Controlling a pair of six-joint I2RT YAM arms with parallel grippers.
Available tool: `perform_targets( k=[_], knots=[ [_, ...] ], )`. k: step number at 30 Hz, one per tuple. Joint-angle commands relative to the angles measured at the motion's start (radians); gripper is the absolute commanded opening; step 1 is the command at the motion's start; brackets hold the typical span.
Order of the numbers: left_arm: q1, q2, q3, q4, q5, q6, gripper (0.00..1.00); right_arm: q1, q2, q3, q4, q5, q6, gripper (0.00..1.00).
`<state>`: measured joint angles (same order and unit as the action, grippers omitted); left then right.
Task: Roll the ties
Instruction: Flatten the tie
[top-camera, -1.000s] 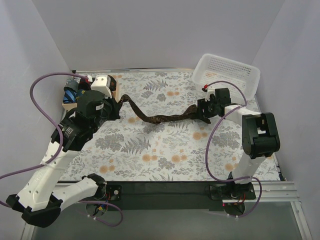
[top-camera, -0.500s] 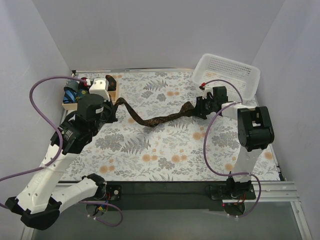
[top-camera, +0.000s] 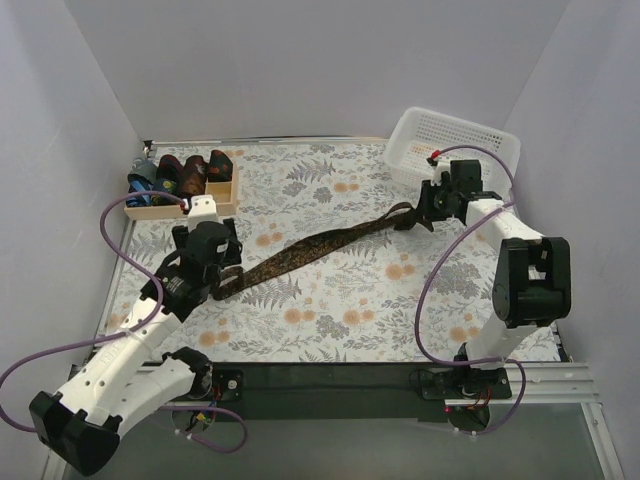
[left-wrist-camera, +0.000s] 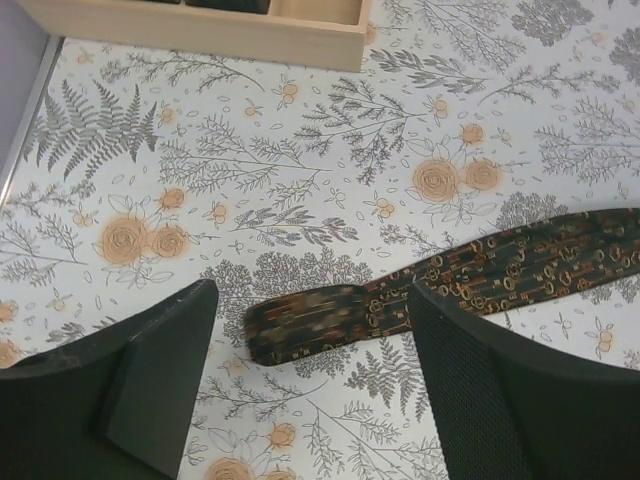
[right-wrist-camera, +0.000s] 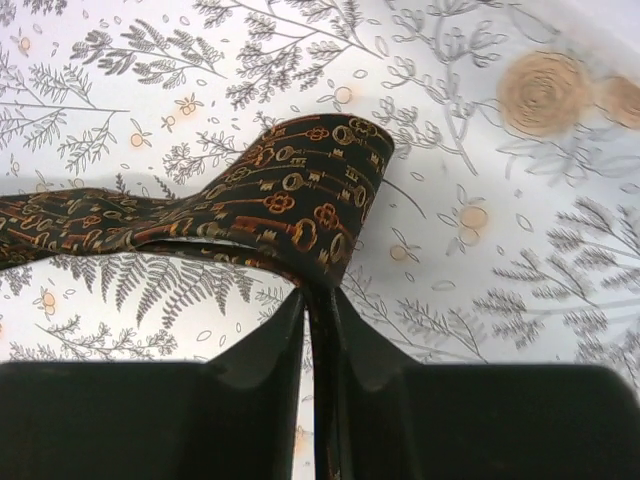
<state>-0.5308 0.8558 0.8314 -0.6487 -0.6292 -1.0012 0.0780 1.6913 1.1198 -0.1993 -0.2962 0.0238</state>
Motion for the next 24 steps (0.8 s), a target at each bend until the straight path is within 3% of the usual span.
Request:
perform_targets(
  k=[1,7,12,15,18,19,22,24],
  knots=[
    [0.026,-0.04,-0.04,0.08,-0.06,-0.082,0.73,-0.006,-0.062,0.054,-0.161,0.095,0.024,0.25],
    [0.034,-0.08,-0.072,-0.009,-0.035,-0.252,0.88,-0.007,-0.13,0.041,-0.187,0.154,0.062,0.54],
    [0.038,-0.087,-0.094,-0.031,-0.056,-0.321,0.9,-0.004,-0.171,0.037,-0.183,0.086,0.067,0.58],
    [0.04,-0.072,-0.103,-0.002,0.024,-0.318,0.88,0.014,-0.209,0.009,-0.155,0.008,0.07,0.58],
    [0.04,-0.023,-0.123,0.104,0.158,-0.243,0.88,0.039,-0.241,-0.031,-0.141,0.017,0.077,0.58],
    [0.04,0.015,-0.126,0.18,0.269,-0.168,0.93,0.043,-0.251,-0.049,-0.125,0.02,0.091,0.58],
    [0.035,0.119,-0.112,0.323,0.464,-0.018,0.95,0.045,-0.297,-0.113,-0.092,0.023,0.117,0.59],
    [0.025,0.187,-0.095,0.392,0.526,0.056,0.95,0.051,-0.341,-0.155,-0.072,0.023,0.139,0.63]
  ],
)
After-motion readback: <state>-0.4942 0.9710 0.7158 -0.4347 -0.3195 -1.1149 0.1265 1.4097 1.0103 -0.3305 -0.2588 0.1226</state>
